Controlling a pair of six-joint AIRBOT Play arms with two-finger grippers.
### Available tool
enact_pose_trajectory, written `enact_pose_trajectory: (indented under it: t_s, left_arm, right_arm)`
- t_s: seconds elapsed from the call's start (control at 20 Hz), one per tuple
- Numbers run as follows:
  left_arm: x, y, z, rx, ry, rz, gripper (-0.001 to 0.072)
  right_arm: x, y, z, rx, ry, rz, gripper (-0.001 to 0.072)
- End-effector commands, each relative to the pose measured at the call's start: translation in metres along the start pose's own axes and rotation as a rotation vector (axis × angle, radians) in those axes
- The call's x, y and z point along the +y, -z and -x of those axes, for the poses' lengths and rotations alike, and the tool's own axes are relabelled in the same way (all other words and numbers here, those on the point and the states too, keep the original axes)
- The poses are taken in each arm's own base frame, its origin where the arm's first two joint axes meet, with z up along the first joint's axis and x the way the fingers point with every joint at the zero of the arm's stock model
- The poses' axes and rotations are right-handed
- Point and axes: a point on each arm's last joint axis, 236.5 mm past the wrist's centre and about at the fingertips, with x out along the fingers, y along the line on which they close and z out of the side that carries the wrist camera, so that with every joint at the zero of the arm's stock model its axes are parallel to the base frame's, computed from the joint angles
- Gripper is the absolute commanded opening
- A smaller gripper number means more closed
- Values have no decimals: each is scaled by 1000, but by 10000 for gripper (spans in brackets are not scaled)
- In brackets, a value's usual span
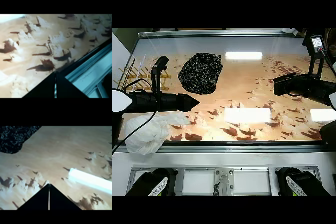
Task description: Fold the clothes and pants, and hang the long-sleeved shirts on hangers.
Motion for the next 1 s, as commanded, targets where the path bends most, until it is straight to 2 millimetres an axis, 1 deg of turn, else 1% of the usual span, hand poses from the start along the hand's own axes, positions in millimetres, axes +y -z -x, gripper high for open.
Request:
enact_pose_trajectory:
  t_s: [0.0, 0.25, 0.6, 0.65, 0.7, 0.75, 0.8, 0.85, 0.9, 0.95]
  left_arm:
    - [1, 1, -1, 4, 0, 4, 11]
    - [7, 1, -9, 25, -2, 22, 11]
    - [31, 11, -40, 118, -10, 116, 13]
    - [36, 15, -40, 141, -15, 125, 191]
    - [40, 16, -36, 162, -20, 134, 604]
    - [46, 16, -28, 176, -25, 157, 720]
    - [57, 15, -18, 181, -43, 177, 720]
    - [76, 16, -2, 182, -104, 197, 720]
    - [103, 19, 16, 176, -205, 219, 720]
    - [138, 26, 42, 166, -354, 249, 690]
  right_arm:
    - [0, 0, 0, 1, 0, -1, 8]
    - [0, 1, -1, 4, 0, -2, 9]
    - [0, 1, -1, 4, 0, -2, 8]
    - [0, 1, -1, 4, 0, -2, 9]
    - [0, 1, -1, 4, 0, -2, 8]
    - [0, 1, -1, 4, 0, -2, 8]
    - [0, 1, -1, 4, 0, -2, 8]
    - [0, 1, -1, 4, 0, -2, 8]
    - [0, 1, -1, 4, 0, -2, 9]
    - [0, 1, -1, 4, 0, -2, 8]
